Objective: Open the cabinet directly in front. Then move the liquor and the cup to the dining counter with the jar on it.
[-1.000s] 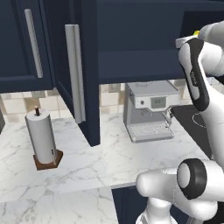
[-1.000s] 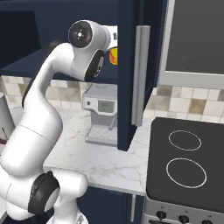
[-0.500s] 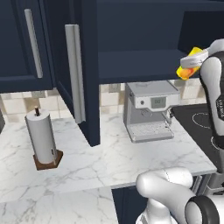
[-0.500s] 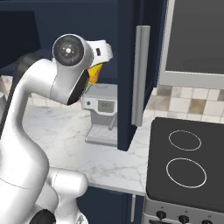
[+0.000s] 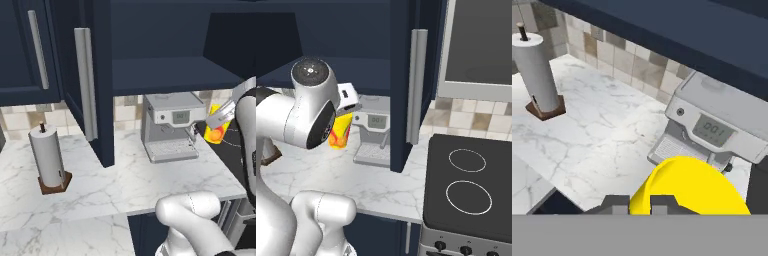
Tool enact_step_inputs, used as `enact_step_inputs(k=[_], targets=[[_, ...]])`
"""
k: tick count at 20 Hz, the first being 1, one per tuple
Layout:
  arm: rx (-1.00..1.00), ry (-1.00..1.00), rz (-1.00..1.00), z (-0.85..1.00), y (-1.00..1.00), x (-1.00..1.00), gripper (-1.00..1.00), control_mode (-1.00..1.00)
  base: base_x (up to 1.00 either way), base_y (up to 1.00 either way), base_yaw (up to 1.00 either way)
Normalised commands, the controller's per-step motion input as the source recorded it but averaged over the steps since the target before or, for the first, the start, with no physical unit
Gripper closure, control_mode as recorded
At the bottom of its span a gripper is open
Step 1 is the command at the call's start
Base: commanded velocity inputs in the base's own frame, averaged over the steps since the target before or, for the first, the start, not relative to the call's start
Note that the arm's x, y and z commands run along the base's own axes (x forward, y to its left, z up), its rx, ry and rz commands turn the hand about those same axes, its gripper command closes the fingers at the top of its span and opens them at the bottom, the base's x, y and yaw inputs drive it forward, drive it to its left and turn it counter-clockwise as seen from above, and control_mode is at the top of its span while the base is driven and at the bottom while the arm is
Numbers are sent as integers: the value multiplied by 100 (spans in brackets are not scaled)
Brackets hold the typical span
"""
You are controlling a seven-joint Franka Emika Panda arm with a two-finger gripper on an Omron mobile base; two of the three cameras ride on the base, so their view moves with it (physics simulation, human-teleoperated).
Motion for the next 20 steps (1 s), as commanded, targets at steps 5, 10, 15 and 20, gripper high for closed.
enact_step_inputs(k=[5,10,15,20], targets=[[-11,-15,-18,-60,0,1,100,-100,0,0,0],[0,-10,-18,-2,1,0,100,-100,0,0,0],[0,0,0,0,0,0,100,-100,0,0,0],[0,0,0,0,0,0,100,-100,0,0,0]])
